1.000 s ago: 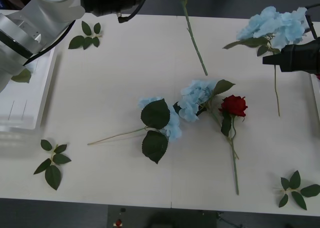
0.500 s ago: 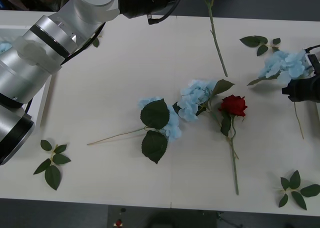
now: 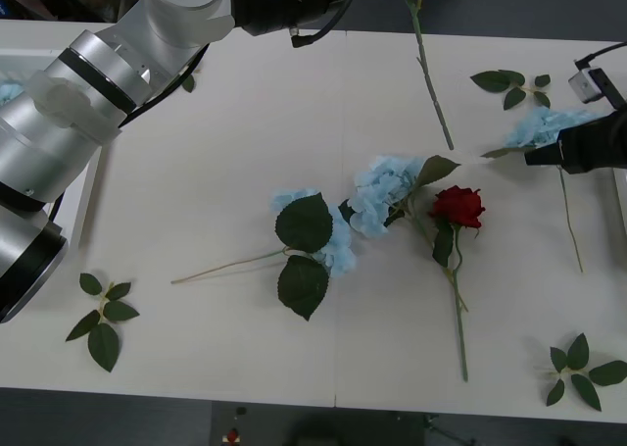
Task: Put the red flowers into the right box and the blue flowers into the left box
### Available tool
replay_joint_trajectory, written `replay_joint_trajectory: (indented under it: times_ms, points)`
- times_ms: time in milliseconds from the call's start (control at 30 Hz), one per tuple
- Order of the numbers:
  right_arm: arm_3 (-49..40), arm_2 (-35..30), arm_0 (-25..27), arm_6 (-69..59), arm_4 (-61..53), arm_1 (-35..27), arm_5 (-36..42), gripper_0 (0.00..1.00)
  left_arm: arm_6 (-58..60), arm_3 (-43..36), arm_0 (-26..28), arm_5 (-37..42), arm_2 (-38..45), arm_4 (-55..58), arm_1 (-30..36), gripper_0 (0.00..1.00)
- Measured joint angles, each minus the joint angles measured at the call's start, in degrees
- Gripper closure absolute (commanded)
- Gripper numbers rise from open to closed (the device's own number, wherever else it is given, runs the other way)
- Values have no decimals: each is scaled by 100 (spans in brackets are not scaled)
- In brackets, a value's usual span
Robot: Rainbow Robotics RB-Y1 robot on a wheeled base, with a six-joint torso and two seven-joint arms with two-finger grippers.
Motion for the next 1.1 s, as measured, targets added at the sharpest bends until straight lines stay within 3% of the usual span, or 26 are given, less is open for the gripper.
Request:
replay_joint_trajectory:
  times_ms: [167,300,433,533,700,933,1100]
  points:
    - [-1403,-402,260,81,-1053,-774,148,16,0,0,0,0,0,0,0,100]
    - [-2204,-1396,1065,85,-1599,-1061,-57,17,0,0,0,0,-1,0,0,100]
    - [-2423,-2754,2095,90,-1563,-1005,1,16,0,0,0,0,-1,0,1,100]
    - [-2330,-3039,2305,185,-1758,-915,383,16,0,0,0,0,-2,0,1,100]
    - [-2283,-3069,2270,1257,-2210,-507,550,16,0,0,0,0,-2,0,1,100]
    - [-2502,-3878,2525,1769,-2154,674,591,16,0,0,0,0,-2,0,1,100]
    - [-2501,-3759,2526,2547,-2132,1108,505,16,0,0,0,0,-2,0,1,100]
